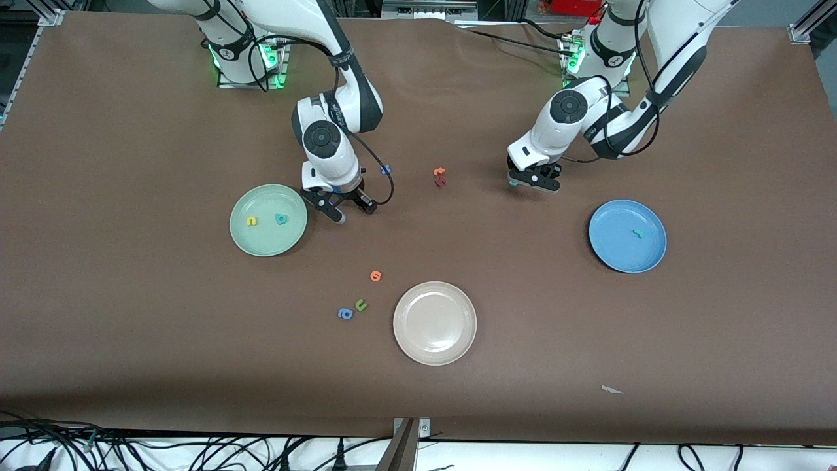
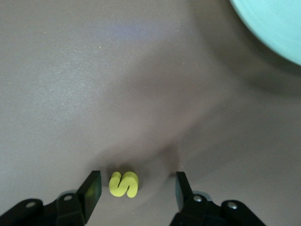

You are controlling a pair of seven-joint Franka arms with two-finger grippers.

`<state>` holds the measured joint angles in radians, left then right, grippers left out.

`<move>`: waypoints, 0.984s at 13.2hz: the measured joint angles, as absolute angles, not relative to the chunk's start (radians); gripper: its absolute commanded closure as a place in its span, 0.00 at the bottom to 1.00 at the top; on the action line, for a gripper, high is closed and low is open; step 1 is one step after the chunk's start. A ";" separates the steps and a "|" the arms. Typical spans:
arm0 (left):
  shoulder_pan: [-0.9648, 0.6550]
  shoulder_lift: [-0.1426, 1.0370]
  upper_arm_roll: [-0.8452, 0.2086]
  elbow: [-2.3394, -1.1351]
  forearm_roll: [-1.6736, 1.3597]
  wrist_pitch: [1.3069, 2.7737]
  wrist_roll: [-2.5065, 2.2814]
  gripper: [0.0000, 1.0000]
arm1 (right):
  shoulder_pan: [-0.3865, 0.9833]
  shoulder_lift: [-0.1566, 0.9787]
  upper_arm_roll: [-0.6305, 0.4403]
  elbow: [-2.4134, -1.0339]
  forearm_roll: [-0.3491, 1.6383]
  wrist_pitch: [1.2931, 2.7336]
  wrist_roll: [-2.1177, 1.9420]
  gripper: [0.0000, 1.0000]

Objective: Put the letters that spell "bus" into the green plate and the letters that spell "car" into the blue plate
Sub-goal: 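Grasp the yellow a with the left gripper while the right gripper grasps the s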

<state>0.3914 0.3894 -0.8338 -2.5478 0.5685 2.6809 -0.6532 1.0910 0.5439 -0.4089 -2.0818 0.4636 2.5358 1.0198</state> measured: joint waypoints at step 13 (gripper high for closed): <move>0.394 0.391 -0.832 -2.544 0.568 2.681 -0.646 0.83 | 1.097 0.550 -0.402 -2.079 0.464 2.559 1.019 0.87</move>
